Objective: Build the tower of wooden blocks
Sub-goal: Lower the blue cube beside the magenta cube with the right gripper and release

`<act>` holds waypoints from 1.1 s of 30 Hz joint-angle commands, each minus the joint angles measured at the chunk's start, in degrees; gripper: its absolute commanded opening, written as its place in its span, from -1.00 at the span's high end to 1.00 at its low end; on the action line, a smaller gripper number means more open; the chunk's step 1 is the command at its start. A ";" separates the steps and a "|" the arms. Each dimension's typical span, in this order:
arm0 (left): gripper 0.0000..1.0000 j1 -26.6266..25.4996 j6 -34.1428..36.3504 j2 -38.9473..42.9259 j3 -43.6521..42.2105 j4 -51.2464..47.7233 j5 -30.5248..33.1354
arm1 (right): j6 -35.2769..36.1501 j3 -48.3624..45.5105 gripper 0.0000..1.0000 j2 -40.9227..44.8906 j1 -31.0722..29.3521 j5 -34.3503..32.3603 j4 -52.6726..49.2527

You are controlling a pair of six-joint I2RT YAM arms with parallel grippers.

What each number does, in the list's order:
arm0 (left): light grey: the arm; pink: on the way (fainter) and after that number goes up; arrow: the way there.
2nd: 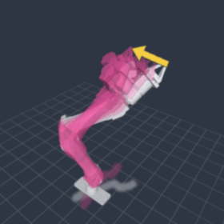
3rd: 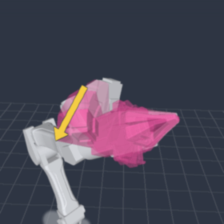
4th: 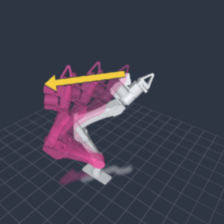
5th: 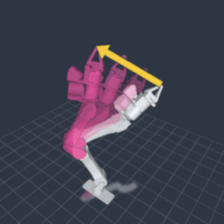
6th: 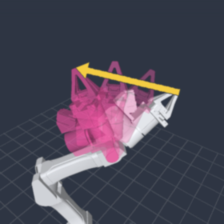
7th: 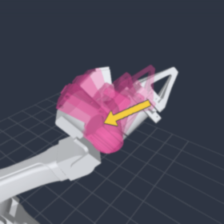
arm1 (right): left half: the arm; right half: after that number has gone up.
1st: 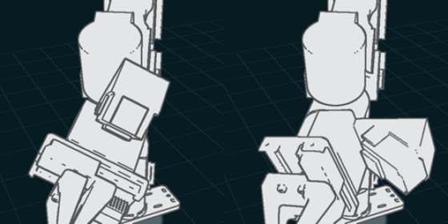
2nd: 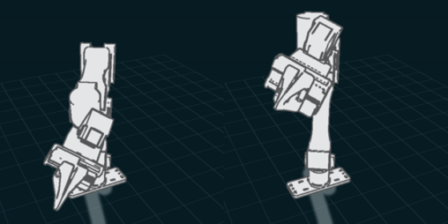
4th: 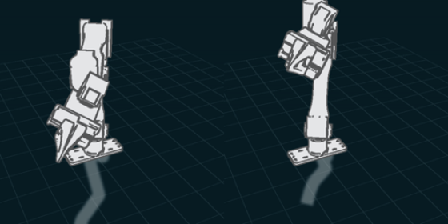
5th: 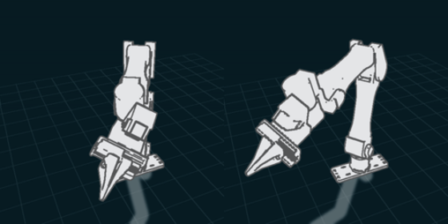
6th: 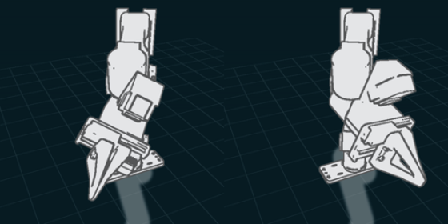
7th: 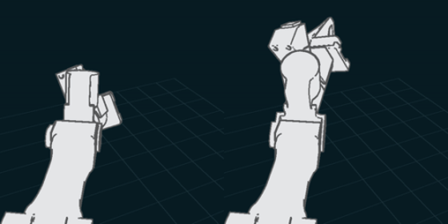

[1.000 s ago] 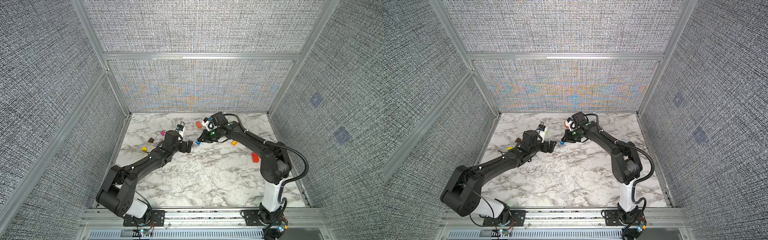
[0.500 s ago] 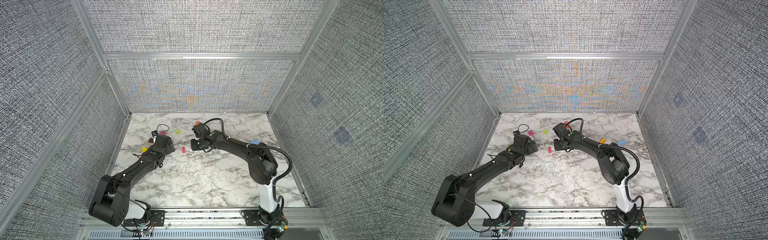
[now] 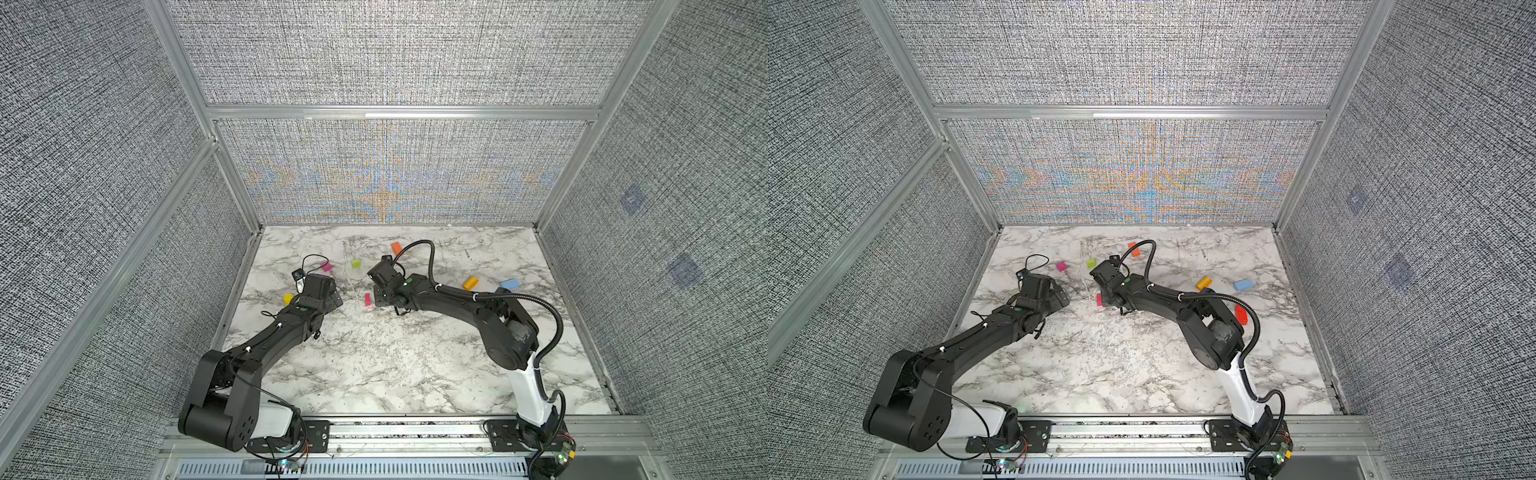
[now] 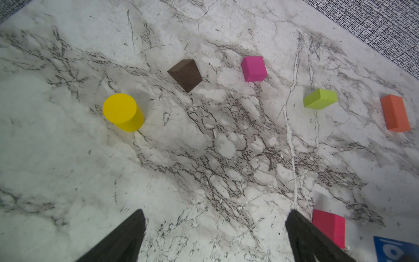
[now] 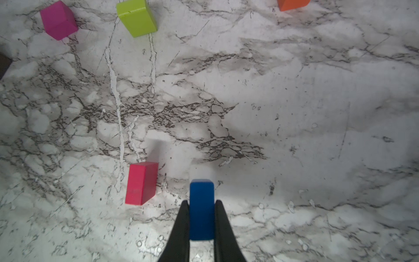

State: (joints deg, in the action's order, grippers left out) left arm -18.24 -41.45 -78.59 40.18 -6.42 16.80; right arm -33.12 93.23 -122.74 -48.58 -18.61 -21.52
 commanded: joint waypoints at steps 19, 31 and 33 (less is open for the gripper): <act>-0.97 1.09 -0.93 0.73 -1.08 1.76 -0.84 | -1.26 0.99 1.00 -3.65 -0.82 -4.37 3.41; -0.97 1.45 -1.09 1.58 -1.97 2.46 -1.33 | -0.79 1.40 0.78 -4.43 -0.99 -2.92 3.33; -0.97 1.46 -1.05 1.68 -2.13 2.63 -1.41 | -0.83 1.08 0.65 -4.35 -0.99 -2.92 3.32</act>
State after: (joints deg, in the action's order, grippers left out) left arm -16.84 -42.30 -77.23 38.24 -4.47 15.88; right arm -34.26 94.26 -127.17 -49.52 -21.54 -18.46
